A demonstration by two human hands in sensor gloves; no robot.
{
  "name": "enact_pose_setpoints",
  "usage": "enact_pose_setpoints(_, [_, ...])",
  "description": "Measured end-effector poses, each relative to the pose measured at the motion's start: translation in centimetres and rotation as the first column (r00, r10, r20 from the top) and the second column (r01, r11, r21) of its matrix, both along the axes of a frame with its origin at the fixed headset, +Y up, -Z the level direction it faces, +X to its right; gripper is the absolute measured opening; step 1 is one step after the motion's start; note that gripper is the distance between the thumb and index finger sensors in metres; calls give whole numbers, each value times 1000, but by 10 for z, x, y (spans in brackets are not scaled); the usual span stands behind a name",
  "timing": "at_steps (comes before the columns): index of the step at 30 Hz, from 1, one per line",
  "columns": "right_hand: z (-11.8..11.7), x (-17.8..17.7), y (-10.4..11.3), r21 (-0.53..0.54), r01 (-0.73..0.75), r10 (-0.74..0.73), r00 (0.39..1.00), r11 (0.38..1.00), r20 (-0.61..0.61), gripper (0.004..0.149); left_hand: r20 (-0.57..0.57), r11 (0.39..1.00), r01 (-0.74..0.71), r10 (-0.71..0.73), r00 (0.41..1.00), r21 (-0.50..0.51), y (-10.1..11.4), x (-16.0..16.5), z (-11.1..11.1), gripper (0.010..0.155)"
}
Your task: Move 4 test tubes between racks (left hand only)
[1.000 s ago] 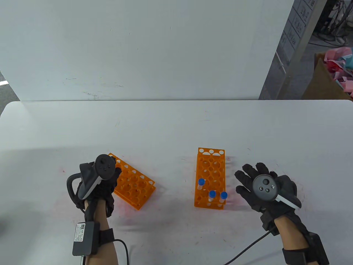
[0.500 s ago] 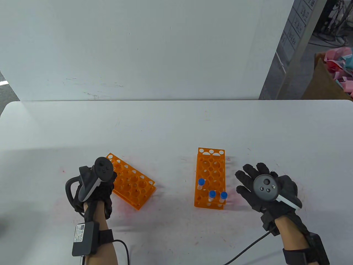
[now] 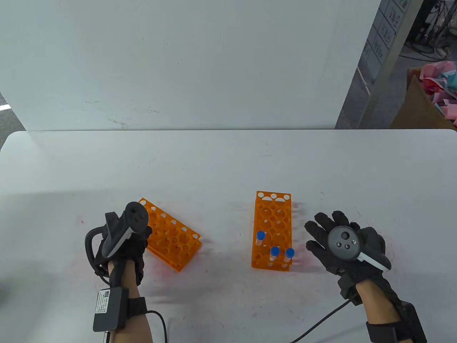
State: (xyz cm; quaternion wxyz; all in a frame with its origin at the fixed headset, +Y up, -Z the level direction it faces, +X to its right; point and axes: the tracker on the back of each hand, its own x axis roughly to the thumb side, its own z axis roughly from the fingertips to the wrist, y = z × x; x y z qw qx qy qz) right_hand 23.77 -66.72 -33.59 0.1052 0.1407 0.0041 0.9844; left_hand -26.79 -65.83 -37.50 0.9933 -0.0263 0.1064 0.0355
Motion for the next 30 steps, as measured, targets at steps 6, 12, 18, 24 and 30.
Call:
enact_pose_setpoints(6, [0, 0, 0, 0, 0, 0, 1000, 1000, -1, 59, 2, 999, -9, 9, 1000, 44, 7, 0, 2, 53])
enact_pose_setpoints(12, [1, 0, 0, 1, -1, 1, 1000, 1000, -1, 59, 10, 996, -2, 1, 1000, 91, 18, 3, 5, 53])
enact_pose_setpoints(18, [1, -1, 1, 5, -1, 1, 1000, 1000, -2, 59, 38, 988, -6, 1, 999, 151, 30, 11, 8, 53])
enact_pose_setpoints(24, [1, -1, 0, 3, -3, 3, 1000, 1000, -2, 59, 96, 974, -54, 33, 995, 219, 37, 26, 9, 53])
enact_pose_setpoints(30, [1, -1, 0, -2, -3, 3, 1000, 1000, 1, 59, 153, 969, -47, 9, 988, 242, 41, 48, 7, 53])
